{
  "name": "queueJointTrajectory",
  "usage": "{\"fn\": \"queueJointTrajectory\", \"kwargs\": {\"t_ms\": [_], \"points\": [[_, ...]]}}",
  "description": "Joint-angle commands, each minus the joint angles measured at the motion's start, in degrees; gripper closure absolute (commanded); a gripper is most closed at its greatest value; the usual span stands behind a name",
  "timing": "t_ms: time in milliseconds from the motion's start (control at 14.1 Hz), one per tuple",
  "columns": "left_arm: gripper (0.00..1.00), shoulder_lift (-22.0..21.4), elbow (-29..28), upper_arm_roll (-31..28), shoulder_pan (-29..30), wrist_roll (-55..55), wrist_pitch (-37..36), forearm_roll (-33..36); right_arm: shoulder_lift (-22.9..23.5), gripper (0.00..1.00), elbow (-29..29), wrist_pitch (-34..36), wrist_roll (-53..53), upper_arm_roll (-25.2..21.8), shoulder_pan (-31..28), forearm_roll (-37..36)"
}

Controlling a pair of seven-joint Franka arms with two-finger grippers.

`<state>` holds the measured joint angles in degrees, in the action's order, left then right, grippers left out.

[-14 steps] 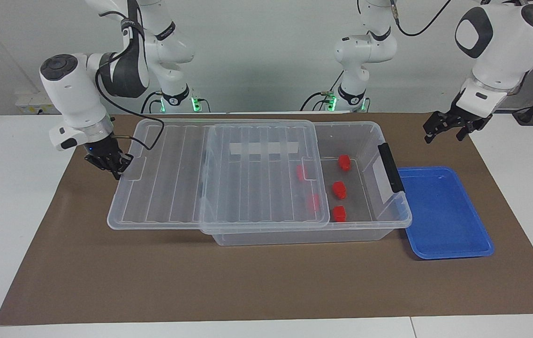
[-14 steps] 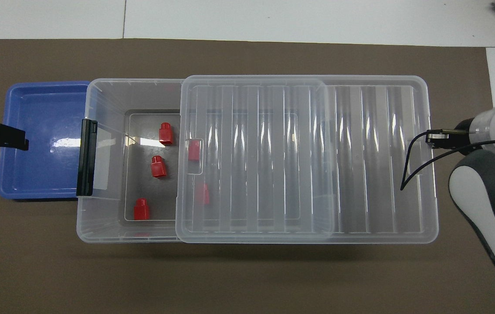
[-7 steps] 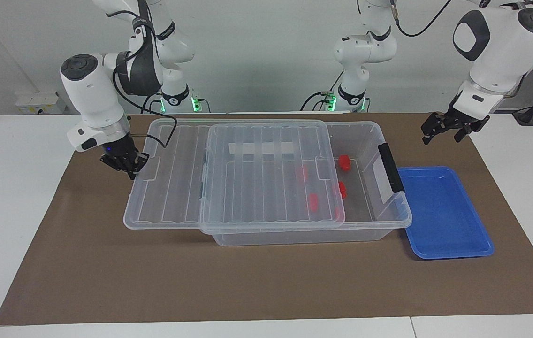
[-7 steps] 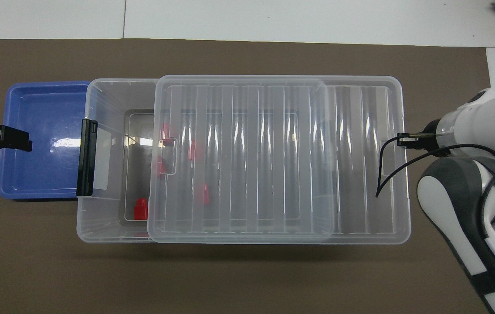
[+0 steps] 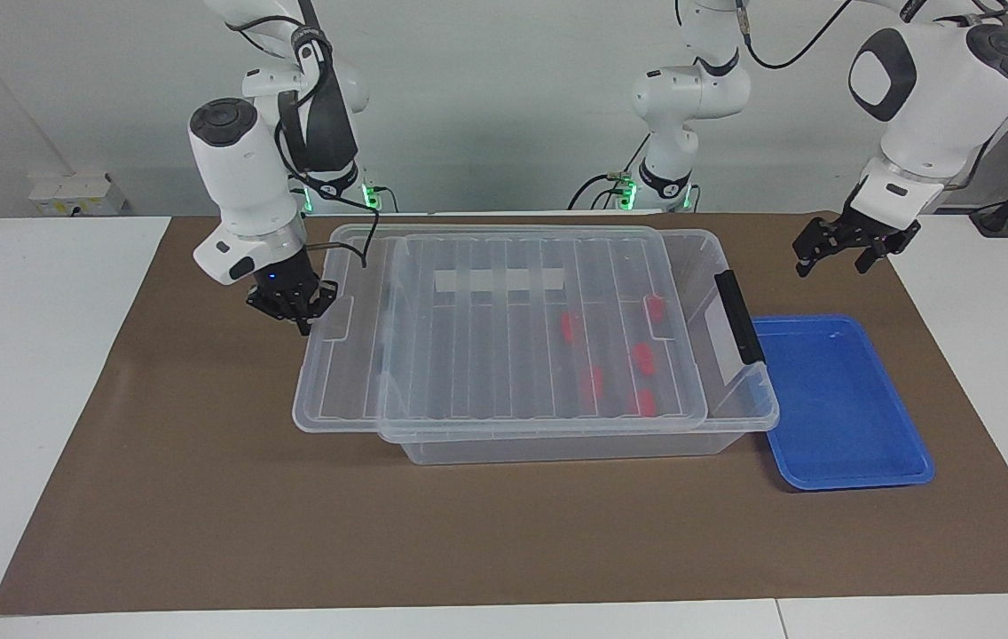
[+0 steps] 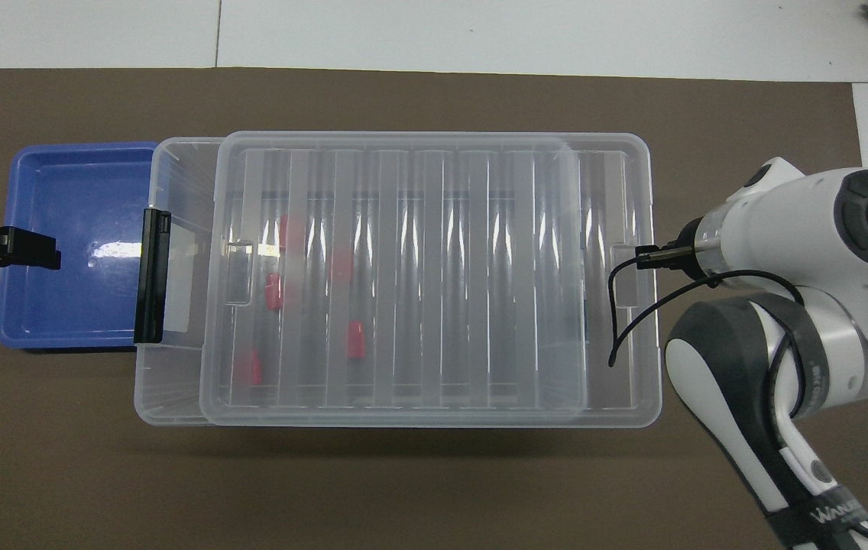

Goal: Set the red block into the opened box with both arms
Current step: 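Slide the clear lid back over the box with the right gripper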

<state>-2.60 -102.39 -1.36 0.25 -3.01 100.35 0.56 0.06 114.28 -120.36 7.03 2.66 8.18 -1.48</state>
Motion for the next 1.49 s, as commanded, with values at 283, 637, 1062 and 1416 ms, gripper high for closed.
{"fn": "queueJointTrajectory", "kwargs": {"t_ms": [283, 637, 1062, 1416], "points": [[0.0, -1.7, -1.8, -0.3, -0.5, -0.4, 1.4, 0.6, -0.6, 1.0, 0.5, -2.2, 0.5, 0.2, 5.9, 0.3], [0.0, -2.8, 0.3, -0.3, -0.1, -0.6, 0.4, 0.1, -0.4, 1.0, 0.0, -1.9, 1.0, 0.3, 6.0, 0.3], [0.0, 0.6, 14.9, 0.0, -0.4, -0.6, -17.0, -0.6, -2.3, 1.0, -1.0, 1.5, 1.2, -0.3, 1.0, 0.3], [0.0, -0.2, 12.2, 0.0, -0.3, -0.4, -13.5, -0.9, -3.3, 0.0, -5.9, 8.2, 7.5, -0.6, -4.2, -0.4]]}}
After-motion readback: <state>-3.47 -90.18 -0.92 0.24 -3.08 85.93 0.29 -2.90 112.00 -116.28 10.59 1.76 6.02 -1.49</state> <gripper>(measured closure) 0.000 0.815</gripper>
